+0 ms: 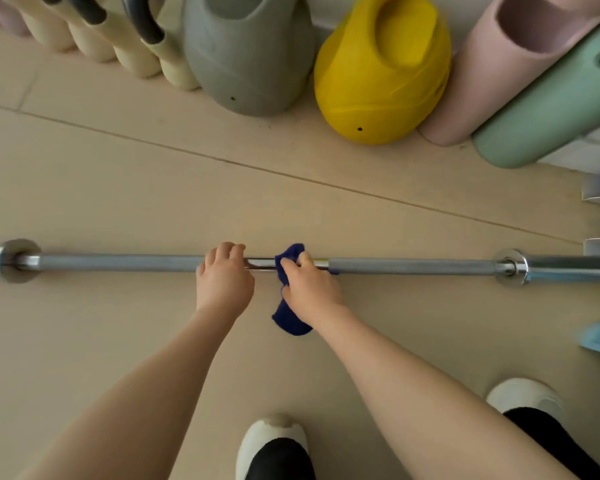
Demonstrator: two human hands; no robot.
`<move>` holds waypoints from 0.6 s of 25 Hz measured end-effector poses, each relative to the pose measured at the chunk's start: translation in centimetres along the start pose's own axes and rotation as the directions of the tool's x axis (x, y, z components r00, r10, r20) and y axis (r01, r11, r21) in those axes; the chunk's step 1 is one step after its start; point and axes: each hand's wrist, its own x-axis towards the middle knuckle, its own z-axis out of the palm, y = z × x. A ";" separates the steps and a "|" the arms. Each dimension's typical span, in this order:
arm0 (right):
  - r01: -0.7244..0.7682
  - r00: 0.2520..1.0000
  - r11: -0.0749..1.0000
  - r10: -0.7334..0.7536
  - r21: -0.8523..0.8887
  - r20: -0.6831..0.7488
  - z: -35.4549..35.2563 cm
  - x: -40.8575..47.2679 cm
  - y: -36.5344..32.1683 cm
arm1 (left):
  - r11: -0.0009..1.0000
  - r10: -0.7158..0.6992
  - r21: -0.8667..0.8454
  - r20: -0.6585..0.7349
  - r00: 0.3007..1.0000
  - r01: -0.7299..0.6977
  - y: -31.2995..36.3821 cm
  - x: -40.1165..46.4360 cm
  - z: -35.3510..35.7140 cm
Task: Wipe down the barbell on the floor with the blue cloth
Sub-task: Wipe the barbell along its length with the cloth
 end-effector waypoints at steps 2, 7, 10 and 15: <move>-0.012 1.000 0.997 0.014 -0.070 0.018 -0.2 0.4 -0.4 | 0.999 -0.051 -0.012 0.023 0.998 0.051 -1.6 -1.0 -0.7; -0.386 0.922 0.915 0.383 -0.120 -0.050 -2.8 -0.8 3.9 | 1.000 0.021 -0.004 0.054 0.998 -0.021 -3.0 -1.0 -0.8; -0.341 0.939 0.939 0.342 -0.038 0.028 -1.5 0.1 1.0 | 0.996 0.091 -0.004 0.093 0.992 -0.091 -4.3 -1.4 -0.8; 0.079 0.973 0.997 -0.077 -0.001 0.216 -1.4 2.1 -2.9 | 0.997 0.027 0.057 0.321 0.947 -0.048 -3.9 -1.7 -1.3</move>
